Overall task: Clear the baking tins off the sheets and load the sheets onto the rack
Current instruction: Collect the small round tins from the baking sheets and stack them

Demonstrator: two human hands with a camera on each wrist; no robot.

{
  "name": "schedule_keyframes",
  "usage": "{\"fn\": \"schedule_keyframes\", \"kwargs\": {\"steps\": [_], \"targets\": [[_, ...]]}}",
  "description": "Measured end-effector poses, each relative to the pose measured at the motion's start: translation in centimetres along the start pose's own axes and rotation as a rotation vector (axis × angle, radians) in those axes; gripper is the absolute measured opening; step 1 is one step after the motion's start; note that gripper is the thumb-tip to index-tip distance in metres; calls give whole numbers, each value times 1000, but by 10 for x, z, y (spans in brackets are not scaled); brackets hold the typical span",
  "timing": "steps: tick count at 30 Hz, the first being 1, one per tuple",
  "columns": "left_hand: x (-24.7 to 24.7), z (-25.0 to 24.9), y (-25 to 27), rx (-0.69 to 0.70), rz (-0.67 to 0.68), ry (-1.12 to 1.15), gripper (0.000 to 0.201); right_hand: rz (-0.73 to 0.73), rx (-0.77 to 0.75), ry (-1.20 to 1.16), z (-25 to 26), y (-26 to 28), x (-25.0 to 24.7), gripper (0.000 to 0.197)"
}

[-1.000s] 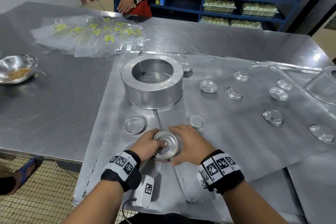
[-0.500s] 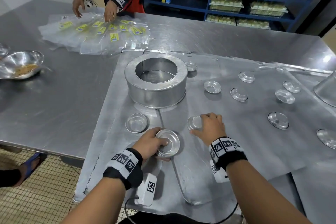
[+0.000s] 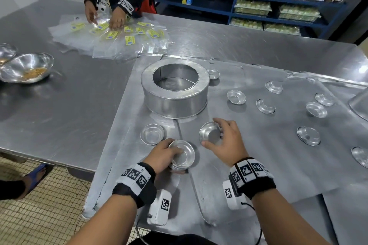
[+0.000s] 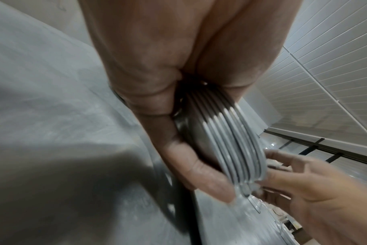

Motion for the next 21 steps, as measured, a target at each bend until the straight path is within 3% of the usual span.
{"fn": "schedule_keyframes", "kwargs": {"steps": [4,9,14,18,21], "targets": [[-10,1,-2,25,-9,20,37,-3,-130,-177,34,11,1,74],[-16,-4,3,31,100,-5,61,96,-251,-245,61,22,19,68],[-22,-9,14,36,128,106,53,233,-256,-292,73,23,41,64],[-34,-8,18,59,97,210,32,350,-237,-307,83,23,59,64],[-49,-5,17,68,37,208,29,440,-220,-307,91,22,72,64]]}}
Point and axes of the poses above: each hand's wrist, its own y-axis away from the middle knuckle, its own x-axis out of the palm, z = x × y, the point moved 5 cm from there along -y, towards the middle knuckle, and after that the axes turned 1 degree about x, right-handed, at the moved point
